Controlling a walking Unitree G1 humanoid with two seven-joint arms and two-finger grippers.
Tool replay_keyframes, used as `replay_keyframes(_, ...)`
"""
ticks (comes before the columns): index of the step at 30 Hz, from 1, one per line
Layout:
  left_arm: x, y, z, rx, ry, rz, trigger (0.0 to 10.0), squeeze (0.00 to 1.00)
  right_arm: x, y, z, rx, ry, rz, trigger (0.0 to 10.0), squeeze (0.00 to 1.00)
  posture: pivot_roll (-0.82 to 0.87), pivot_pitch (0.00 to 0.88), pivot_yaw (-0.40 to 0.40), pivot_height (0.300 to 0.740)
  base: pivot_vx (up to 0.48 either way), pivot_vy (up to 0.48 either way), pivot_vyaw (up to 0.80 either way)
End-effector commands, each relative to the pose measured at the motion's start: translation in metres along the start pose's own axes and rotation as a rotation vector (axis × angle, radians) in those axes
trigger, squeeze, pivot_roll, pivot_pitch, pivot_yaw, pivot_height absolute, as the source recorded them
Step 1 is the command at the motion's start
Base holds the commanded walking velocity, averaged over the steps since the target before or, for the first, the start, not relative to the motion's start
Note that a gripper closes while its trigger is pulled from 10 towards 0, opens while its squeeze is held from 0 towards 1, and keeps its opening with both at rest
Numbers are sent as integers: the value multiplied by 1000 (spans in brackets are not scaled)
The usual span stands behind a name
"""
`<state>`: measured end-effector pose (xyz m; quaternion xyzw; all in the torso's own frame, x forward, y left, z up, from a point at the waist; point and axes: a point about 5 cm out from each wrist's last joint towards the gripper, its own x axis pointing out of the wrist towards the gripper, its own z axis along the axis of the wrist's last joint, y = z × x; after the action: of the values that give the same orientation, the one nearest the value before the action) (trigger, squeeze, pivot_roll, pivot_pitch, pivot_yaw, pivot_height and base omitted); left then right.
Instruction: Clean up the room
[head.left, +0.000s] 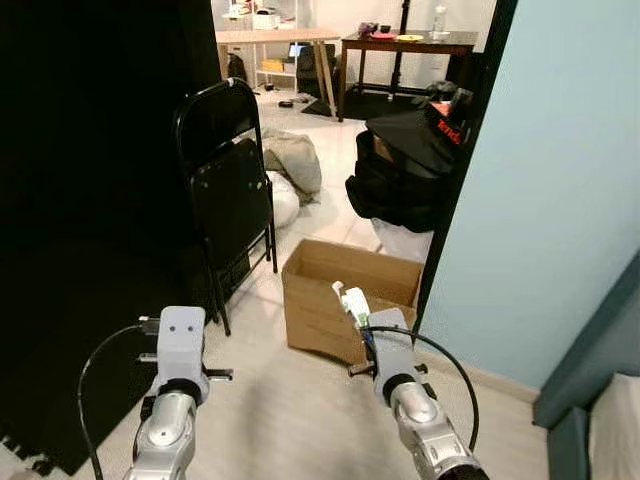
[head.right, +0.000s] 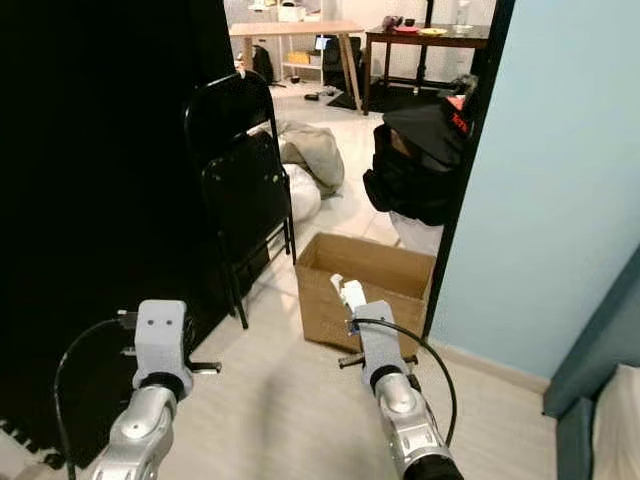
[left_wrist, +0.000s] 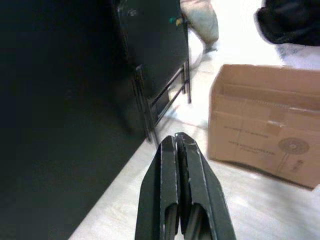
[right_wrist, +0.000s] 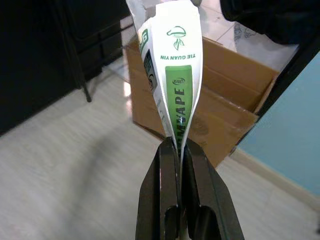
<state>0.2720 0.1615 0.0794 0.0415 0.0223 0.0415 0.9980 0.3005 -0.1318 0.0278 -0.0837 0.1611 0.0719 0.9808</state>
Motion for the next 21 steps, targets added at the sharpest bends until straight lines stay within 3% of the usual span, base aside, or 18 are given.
replay_keyframes(1, -2, 5, -3, 7, 13, 13, 10000, 0, 1, 2, 2, 17, -1, -1, 10000, 0, 24, 0, 12, 740, 371, 0, 0)
replay_keyframes(8, -2, 5, -3, 7, 14, 12, 10000, 0, 1, 2, 2, 23, 0, 0, 10000, 0, 26, 0, 10, 740, 371, 0, 0)
replay_keyframes(18, -2, 5, -3, 7, 14, 8, 10000, 0, 1, 3, 1, 21, 3, 6, 10000, 0, 26, 0, 12, 740, 374, 0, -674)
replay_keyframes(21, -2, 5, -3, 8, 15, 8, 10000, 0, 1, 3, 1, 22, 4, 5, 10000, 0, 26, 0, 12, 740, 371, 0, 0)
